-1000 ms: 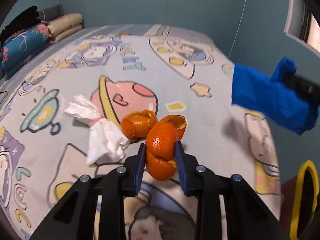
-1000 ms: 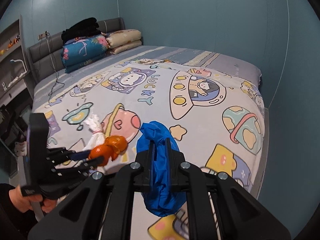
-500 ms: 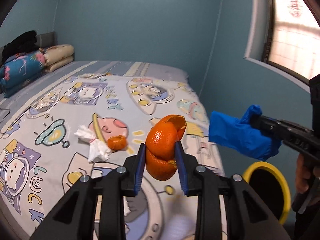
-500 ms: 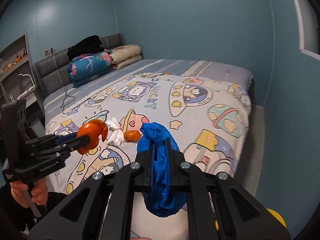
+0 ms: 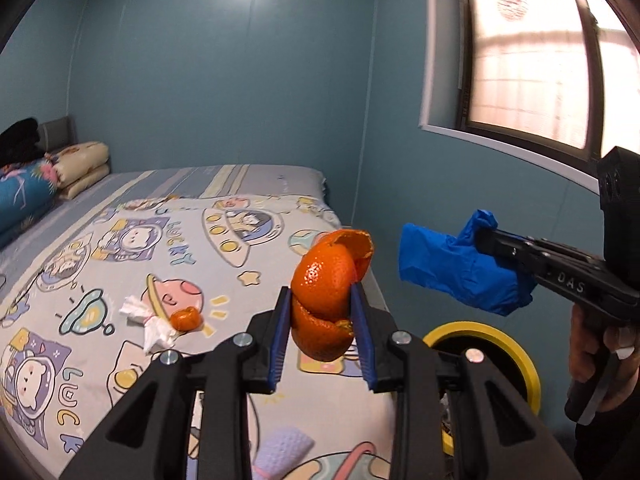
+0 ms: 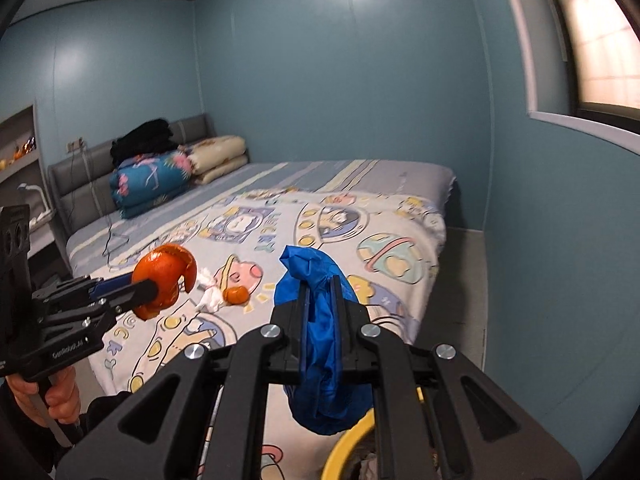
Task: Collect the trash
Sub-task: 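Grasp the orange peel with the left tool while the right tool holds the blue glove, then carry the orange peel and blue glove over the yellow bin with both tools, then open both tools over the yellow bin to drop the peel and glove, then move both open tools back over the tissues and peel on the bed, then grasp the orange peel with the right tool while the left tool grasps the white tissues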
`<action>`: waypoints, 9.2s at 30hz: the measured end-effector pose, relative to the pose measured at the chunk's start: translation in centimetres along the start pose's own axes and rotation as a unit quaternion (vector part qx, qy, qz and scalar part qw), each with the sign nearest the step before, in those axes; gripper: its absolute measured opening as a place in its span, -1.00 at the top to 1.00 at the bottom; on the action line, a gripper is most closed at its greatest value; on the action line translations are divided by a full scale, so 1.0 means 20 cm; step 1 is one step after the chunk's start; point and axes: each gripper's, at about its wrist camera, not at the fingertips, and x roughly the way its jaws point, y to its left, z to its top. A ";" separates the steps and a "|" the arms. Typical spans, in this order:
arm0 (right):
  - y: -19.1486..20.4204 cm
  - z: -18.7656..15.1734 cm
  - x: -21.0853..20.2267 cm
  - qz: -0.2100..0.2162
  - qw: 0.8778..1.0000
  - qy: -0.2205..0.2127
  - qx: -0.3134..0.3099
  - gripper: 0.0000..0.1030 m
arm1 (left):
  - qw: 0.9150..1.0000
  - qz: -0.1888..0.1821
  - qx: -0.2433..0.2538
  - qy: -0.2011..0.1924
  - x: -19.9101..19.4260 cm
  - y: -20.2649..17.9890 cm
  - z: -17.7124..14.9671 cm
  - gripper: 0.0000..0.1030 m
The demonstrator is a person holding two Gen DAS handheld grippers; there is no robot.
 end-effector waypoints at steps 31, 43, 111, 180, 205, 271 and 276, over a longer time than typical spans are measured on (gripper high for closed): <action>-0.50 -0.27 -0.33 -0.119 0.989 -0.041 0.071 0.84 | 0.992 -0.091 0.082 0.041 0.22 -0.71 -0.04 0.45; -0.61 -0.37 -0.24 -0.129 0.987 0.002 0.093 0.84 | 0.985 -0.123 0.067 0.097 0.42 -0.75 -0.17 0.45; -0.53 -0.33 -0.04 -0.126 0.987 0.042 0.092 0.32 | 0.989 -0.090 -0.001 0.114 0.37 -0.42 -0.18 0.02; 0.59 0.10 0.77 0.064 0.996 0.034 -0.044 0.03 | 0.980 0.142 -0.136 0.025 -0.02 0.91 -0.10 -0.44; 0.83 -0.02 1.26 0.125 0.984 0.104 -0.067 0.03 | 0.967 0.153 -0.195 0.056 0.27 1.31 -0.22 -0.45; 1.04 -0.38 2.42 0.141 0.938 0.293 -0.122 0.14 | 0.929 0.139 -0.274 0.209 1.32 1.89 -0.47 -0.01; 1.05 -0.36 2.43 0.138 0.939 0.289 -0.125 0.28 | 0.931 0.134 -0.266 0.209 1.32 1.89 -0.47 0.52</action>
